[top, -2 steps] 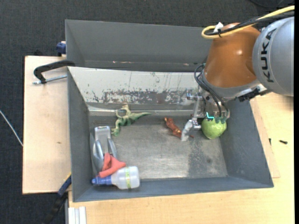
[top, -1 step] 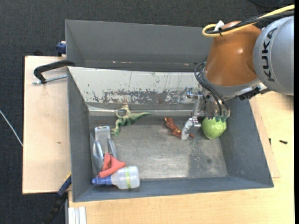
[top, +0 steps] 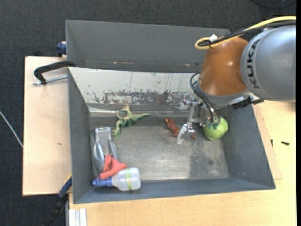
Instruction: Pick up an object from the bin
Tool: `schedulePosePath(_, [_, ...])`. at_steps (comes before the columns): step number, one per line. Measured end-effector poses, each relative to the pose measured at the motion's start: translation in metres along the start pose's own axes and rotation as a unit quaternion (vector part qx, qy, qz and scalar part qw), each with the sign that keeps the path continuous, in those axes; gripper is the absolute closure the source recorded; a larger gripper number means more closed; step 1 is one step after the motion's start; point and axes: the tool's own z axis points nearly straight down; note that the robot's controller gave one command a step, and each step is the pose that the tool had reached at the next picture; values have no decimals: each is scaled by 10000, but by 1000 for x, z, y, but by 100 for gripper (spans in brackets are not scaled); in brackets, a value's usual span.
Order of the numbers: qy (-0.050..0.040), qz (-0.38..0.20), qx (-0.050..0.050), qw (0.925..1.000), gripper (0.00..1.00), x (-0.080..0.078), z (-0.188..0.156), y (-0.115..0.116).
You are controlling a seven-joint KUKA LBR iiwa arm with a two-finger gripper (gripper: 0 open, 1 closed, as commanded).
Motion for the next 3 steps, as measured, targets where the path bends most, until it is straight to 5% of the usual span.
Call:
schedulePosePath(1, [12, 74, -1, 10000, 0, -8, 53, -7])
schedulePosePath(2, [19, 73, -1, 10000, 0, -7, 52, -7])
schedulePosePath(3, [22, 866, -8, 9962, 0, -8, 52, -10])
